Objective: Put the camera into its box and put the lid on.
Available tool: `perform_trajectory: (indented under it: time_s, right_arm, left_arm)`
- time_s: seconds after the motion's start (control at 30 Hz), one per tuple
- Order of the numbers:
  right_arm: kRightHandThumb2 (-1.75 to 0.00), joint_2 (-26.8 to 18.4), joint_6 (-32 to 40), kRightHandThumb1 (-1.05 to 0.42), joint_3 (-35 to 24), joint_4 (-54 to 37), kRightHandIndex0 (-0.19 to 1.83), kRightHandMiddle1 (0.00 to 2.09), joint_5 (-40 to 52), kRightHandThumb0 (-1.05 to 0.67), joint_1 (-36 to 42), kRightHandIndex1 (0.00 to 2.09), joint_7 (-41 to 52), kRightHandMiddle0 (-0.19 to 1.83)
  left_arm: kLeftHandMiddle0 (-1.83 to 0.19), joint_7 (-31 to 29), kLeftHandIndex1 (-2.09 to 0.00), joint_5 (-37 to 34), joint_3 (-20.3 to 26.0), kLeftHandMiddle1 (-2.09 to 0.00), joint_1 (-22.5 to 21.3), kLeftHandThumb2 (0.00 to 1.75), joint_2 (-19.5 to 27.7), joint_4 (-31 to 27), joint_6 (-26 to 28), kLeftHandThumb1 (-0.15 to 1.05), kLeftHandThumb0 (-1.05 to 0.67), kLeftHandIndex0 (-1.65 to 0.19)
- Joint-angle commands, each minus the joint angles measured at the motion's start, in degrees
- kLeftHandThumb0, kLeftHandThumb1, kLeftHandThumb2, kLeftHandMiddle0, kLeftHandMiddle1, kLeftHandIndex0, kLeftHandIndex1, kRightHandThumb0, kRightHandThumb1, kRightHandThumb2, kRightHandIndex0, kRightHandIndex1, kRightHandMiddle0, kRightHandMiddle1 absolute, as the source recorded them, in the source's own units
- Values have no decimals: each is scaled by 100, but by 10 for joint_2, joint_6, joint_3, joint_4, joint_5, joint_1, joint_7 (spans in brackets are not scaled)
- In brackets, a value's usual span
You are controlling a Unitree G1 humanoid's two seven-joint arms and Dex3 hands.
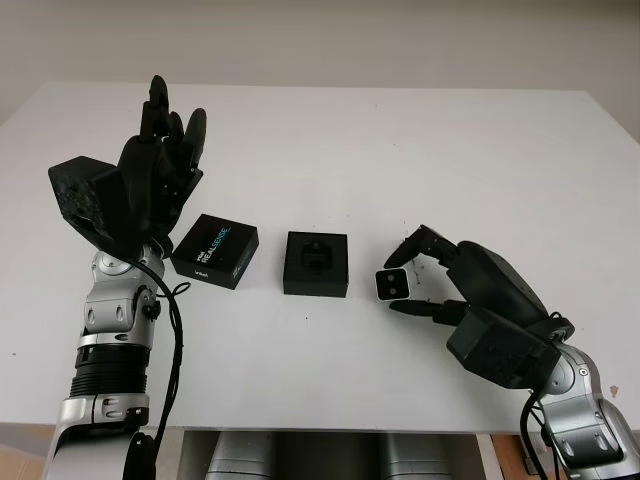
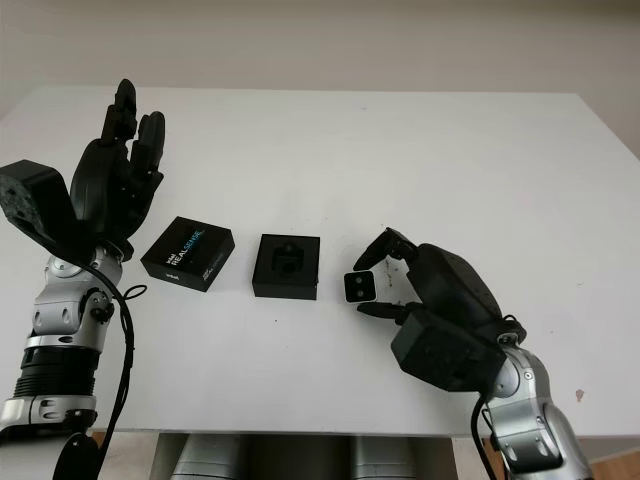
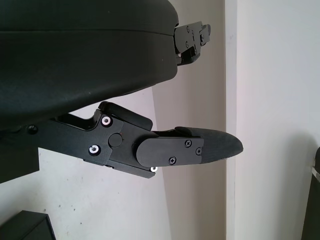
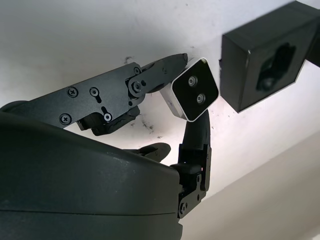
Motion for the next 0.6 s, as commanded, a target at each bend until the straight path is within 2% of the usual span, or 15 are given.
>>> perform_trajectory:
  time_s: [0.0, 0.23, 0.37, 0.57]
  right_arm:
    - [-5, 1, 8, -96, -15, 3, 40, 163, 16, -29, -21, 5, 3, 31]
    - [-6, 3, 45, -97, -38, 12, 33, 159, 89, -34, -75, 2, 43, 31]
    - [-5, 19, 58, -97, -41, 32, 31, 170, 131, -36, -110, 2, 51, 30]
    - [-5, 59, 104, -97, -45, 64, 31, 175, 197, -40, -160, 2, 56, 29]
  left_arm:
    - [19, -2, -2, 0, 1, 0, -4, 40, 4, -6, 0, 105, -66, 19]
    - [19, -3, -1, -2, 2, 0, -4, 39, 5, -8, 5, 105, -66, 19]
    - [19, -5, 0, -2, 2, 0, -4, 39, 5, -9, 6, 105, -66, 19]
    - [19, -7, 0, -4, 4, 0, -3, 39, 6, -12, 7, 105, -66, 19]
